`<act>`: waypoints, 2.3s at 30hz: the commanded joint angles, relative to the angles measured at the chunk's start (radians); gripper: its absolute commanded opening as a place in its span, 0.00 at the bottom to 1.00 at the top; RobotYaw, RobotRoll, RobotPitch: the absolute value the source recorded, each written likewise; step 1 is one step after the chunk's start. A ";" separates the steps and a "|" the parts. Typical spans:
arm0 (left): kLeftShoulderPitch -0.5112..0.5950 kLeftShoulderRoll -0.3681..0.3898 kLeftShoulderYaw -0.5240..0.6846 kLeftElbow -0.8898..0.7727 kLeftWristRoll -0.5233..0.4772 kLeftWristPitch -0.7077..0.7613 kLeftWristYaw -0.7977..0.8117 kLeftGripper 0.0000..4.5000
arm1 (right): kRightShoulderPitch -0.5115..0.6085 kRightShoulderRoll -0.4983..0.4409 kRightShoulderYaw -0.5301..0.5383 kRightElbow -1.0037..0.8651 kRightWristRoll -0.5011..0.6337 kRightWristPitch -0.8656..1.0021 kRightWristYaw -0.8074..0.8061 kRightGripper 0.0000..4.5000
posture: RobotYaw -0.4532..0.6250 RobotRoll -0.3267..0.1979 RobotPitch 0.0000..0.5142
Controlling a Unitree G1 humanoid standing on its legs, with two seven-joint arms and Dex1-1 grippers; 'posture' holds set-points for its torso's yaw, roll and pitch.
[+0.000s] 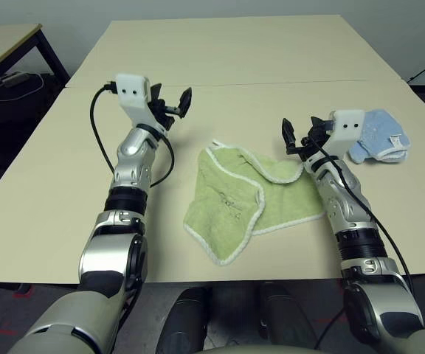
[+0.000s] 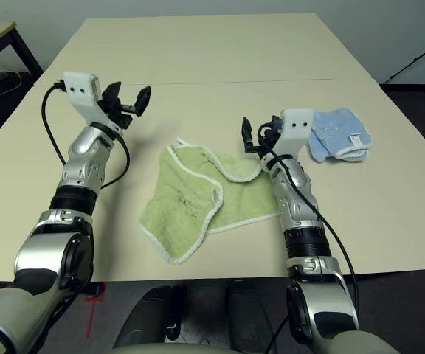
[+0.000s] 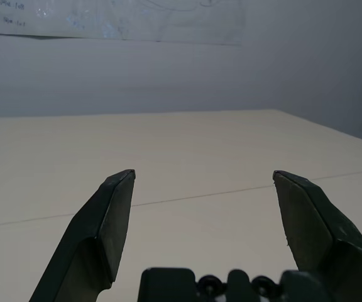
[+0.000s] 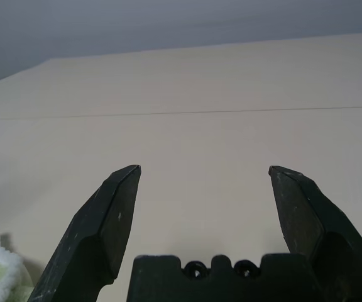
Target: Fold the towel and set it aside.
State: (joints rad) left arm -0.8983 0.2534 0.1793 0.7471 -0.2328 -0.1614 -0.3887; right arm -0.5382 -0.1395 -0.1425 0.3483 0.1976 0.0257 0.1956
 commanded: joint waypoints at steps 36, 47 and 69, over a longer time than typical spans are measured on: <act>0.421 0.057 0.095 -0.334 -0.065 0.158 0.046 0.99 | 0.173 -0.095 -0.179 -0.005 0.095 -0.239 0.059 0.99 | 0.47 0.62 0.23; 0.453 0.116 0.088 -0.348 -0.067 0.184 -0.032 0.99 | 0.186 -0.177 -0.100 -0.022 0.117 -0.104 0.228 0.99 | 0.46 0.62 0.21; 0.482 0.352 -0.072 -0.350 -0.090 0.199 -0.622 0.99 | 0.068 -0.287 -0.028 0.105 0.114 -0.103 0.514 0.99 | 0.51 0.62 0.27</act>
State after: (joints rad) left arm -0.4002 0.5934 0.1344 0.3672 -0.3499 0.0779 -0.9619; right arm -0.4858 -0.4201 -0.1669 0.4691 0.3145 -0.0745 0.7021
